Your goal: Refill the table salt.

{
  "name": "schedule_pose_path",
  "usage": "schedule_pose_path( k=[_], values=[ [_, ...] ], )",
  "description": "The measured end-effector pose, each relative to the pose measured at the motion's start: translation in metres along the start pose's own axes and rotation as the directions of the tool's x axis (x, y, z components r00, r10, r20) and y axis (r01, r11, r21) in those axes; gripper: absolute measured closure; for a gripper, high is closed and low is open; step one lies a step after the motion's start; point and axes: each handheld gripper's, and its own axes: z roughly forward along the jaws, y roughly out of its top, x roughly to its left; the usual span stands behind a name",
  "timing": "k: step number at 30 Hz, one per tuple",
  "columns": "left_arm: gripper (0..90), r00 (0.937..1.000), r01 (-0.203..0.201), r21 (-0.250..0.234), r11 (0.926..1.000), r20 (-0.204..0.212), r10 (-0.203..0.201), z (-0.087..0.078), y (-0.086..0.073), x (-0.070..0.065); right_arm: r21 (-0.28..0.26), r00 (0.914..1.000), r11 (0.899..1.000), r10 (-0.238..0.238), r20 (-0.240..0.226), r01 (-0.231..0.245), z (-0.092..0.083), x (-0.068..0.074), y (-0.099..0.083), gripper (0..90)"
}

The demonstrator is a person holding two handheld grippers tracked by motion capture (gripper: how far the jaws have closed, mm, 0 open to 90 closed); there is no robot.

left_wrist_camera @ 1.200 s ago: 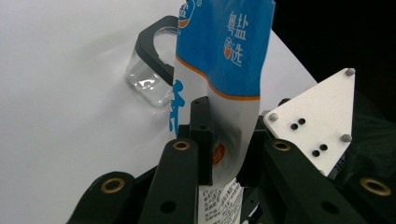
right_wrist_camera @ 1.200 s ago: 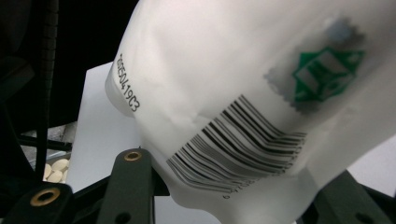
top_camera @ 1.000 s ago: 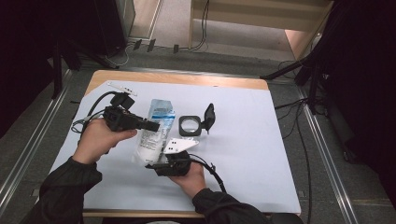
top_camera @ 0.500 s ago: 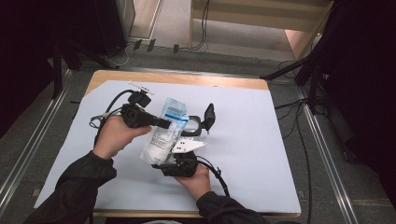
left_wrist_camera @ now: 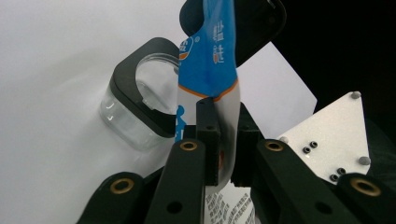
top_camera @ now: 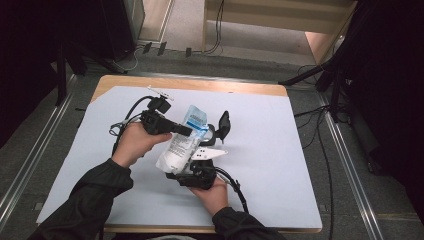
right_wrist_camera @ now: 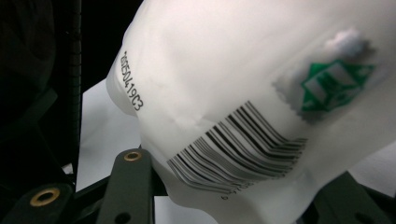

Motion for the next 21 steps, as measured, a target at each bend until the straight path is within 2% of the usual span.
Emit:
schedule_pose_path(
  k=[7,10,15,19,21],
  values=[
    [85.8,0.9993,-0.008,0.011,0.9999,-0.036,0.008,0.0045,0.0026,0.0024,0.000,0.9994,1.000,0.023,-0.026,-0.023,0.0026,-0.0024,0.0008,57.5],
    [83.2,0.9993,0.002,0.009,1.0000,-0.037,-0.002,0.0058,0.0037,0.0032,-0.005,0.9993,1.000,0.025,-0.027,-0.025,0.0033,-0.0029,0.0014,58.9],
    [81.3,0.9994,-0.006,0.022,0.9997,-0.033,0.007,0.0052,0.0024,0.0041,-0.006,0.9997,1.000,0.009,-0.022,-0.010,0.0030,-0.0027,0.0017,60.1],
    [81.4,0.9993,-0.010,0.032,0.9994,-0.036,0.011,0.0076,0.0022,0.0038,-0.008,0.9991,1.000,0.026,-0.033,-0.027,0.0038,-0.0038,-0.0003,60.4],
    [86.0,0.9981,-0.014,0.030,0.9995,-0.060,0.015,0.0077,0.0028,0.0025,-0.011,0.9991,1.000,0.024,-0.035,-0.025,0.0029,-0.0044,-0.0009,60.6]
  ],
)
